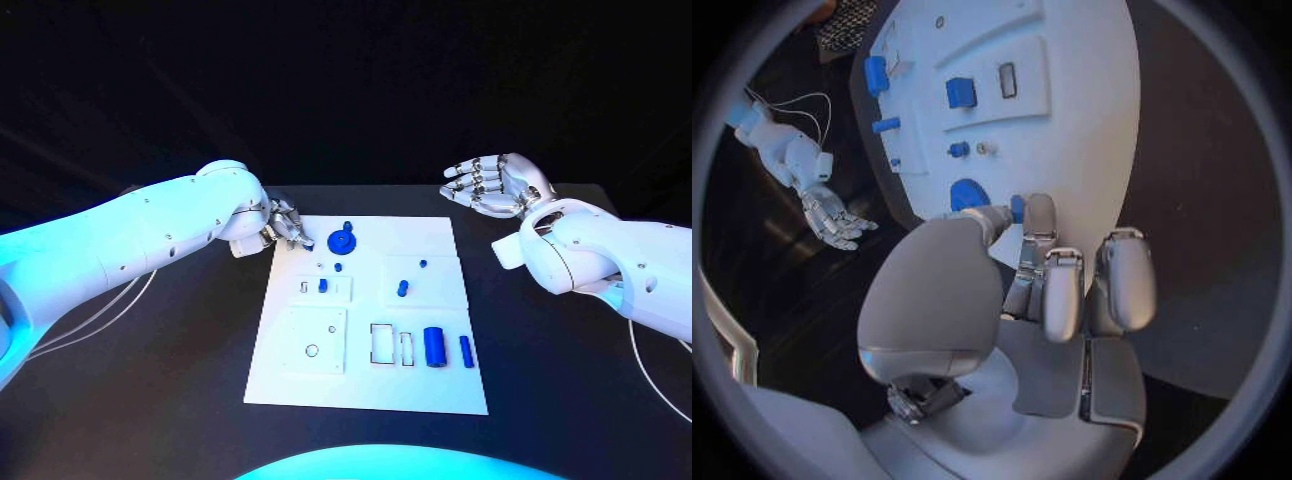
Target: Assemble the parts on the task board
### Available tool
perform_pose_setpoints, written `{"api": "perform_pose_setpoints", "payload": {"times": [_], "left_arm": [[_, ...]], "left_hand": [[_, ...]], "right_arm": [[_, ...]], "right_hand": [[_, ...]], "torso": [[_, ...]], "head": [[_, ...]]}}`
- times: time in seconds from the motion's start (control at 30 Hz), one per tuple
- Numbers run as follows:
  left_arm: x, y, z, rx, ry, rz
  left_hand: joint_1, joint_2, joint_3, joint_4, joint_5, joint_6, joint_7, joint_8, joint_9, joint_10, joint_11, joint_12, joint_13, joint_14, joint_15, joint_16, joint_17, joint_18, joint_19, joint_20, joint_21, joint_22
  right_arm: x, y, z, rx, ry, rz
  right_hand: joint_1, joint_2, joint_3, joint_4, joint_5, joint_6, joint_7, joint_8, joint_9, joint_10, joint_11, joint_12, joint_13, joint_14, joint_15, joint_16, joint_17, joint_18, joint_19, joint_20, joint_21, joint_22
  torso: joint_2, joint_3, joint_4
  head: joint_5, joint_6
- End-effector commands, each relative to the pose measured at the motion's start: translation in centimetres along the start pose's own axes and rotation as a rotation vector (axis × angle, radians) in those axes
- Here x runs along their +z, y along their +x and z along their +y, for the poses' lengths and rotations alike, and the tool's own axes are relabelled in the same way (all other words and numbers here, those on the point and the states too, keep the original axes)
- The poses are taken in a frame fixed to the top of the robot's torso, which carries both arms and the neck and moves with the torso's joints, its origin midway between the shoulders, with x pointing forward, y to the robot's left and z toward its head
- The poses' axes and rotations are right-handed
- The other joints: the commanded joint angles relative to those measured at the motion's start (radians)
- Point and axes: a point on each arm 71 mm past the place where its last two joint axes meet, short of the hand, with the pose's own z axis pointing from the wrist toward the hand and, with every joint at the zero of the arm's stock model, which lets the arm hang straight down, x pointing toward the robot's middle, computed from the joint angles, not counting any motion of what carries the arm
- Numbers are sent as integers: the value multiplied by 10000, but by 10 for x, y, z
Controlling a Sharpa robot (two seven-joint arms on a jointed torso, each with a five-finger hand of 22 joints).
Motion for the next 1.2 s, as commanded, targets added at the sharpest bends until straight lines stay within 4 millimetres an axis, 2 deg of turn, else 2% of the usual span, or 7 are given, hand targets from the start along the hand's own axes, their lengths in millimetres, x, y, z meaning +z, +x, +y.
{"api": "perform_pose_setpoints", "payload": {"times": [0.03, 0.23, 0.53, 0.7, 0.87, 1.13, 1.2], "left_arm": [[-1, 2, -1, -237, 225, 195], [-11, 4, 7, -634, 371, 319], [-35, 12, 15, -1232, 863, 376], [-47, 20, 14, -1192, 1187, 227], [-53, 30, 13, -859, 1314, -30], [-57, 47, 10, 112, 1248, -655], [-57, 51, 10, 352, 1211, -753]], "left_hand": [[-97, -140, 1193, -1028, 25, -51, -6, 85, 734, 112, 4, -25, -13, 807, -35, 9, 1751, -88, -15, -10, 22, 14], [-440, -367, 1862, -1334, 49, 0, -32, 214, 925, 236, -27, 59, 1, 820, -63, 20, 1773, -91, 12, -32, 35, 52], [-1173, -725, 2909, -1964, 289, 185, -119, 390, 1150, 546, -123, 328, 216, 852, -152, 65, 1863, -141, 192, -118, 154, 300], [-1749, -975, 3316, -2404, 1174, 398, -213, 532, 1288, 1001, -217, 884, 899, 855, -236, 63, 1857, -179, 321, -197, 248, 491], [-1869, -1012, 3390, -2511, 1343, 457, -244, 563, 1317, 1133, -247, 1059, 1128, 854, -263, 60, 1849, -196, 375, -222, 288, 572], [-2071, -1089, 3529, -2662, 1539, 574, -298, 611, 1355, 1362, -298, 1348, 1508, 862, -305, 68, 1863, -219, 450, -263, 343, 680], [-2183, -1124, 3601, -2729, 1699, 623, -320, 625, 1371, 1429, -321, 1420, 1604, 866, -324, 73, 1870, -211, 427, -284, 327, 648]], "right_arm": [[0, 2, 0, 29, -105, 190], [0, 1, 0, 26, -72, 199], [-1, -2, -3, 3, -24, 210], [-1, -3, -6, -46, 22, 198], [-2, -4, -9, -72, 68, 182], [-3, -2, -12, -127, 66, 238], [-3, -2, -12, -137, 60, 239]], "right_hand": [[41, 79, 44, -8, 35, 56, 427, -58, -13, 74, 16, -67, -14, 73, 18, 58, -15, 134, 28, -16, 13, -8], [40, 79, 46, -7, 47, 58, 427, -58, -14, 76, 16, -68, -14, 73, 18, 57, -18, 134, 27, -16, 12, -14], [37, 75, 51, -6, 73, 58, 427, -60, -17, 78, 16, -73, -15, 72, 19, 55, -28, 134, 21, -15, 10, -26], [38, 74, 54, -8, 82, 57, 427, -62, -19, 77, 16, -76, -15, 73, 19, 55, -31, 133, 17, -15, 8, -31], [40, 73, 58, -9, 93, 55, 428, -64, -21, 76, 16, -79, -16, 74, 19, 55, -34, 133, 13, -14, 6, -37], [34, 80, 68, -3, 118, 56, 429, -67, -26, 75, 18, -87, -17, 89, 18, 61, -42, 132, 1, -14, 3, -53], [27, 84, 71, 3, 126, 57, 430, -68, -27, 76, 17, -89, -17, 93, 18, 62, -45, 133, -2, -13, 3, -59]], "torso": [[-2, -5, 0], [-16, 1, 18], [-68, -28, 90], [-131, -58, 135], [-163, -83, 182], [-230, -96, 203], [-222, -93, 208]], "head": [[16, 8], [22, 3], [81, 4], [32, -7], [6, -90], [-18, -197], [-8, -167]]}}
